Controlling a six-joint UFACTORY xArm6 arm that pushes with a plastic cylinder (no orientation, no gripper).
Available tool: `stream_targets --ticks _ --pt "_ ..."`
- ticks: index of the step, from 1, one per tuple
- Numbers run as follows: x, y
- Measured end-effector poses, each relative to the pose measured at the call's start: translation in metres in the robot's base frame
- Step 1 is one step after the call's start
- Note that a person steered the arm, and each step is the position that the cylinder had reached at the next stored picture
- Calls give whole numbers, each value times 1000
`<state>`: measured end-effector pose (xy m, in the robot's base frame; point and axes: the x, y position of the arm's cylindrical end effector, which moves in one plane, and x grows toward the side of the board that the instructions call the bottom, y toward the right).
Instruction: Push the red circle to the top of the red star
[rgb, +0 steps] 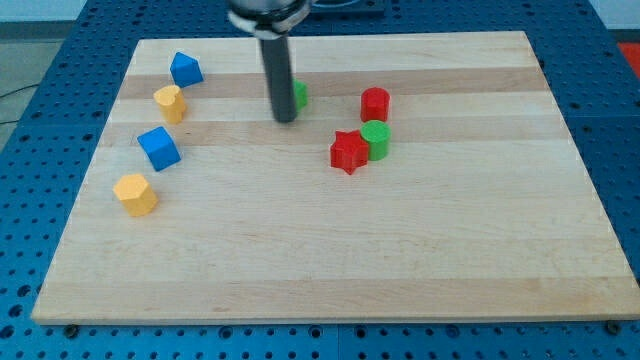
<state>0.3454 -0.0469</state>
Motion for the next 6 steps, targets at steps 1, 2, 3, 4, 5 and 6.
stream_targets --ticks 1,2,3,4,5,6 --pt "-17 38" --pt "-22 123" --pt "-2 192" --pt "49 198" --pt "39 178" --pt "23 206"
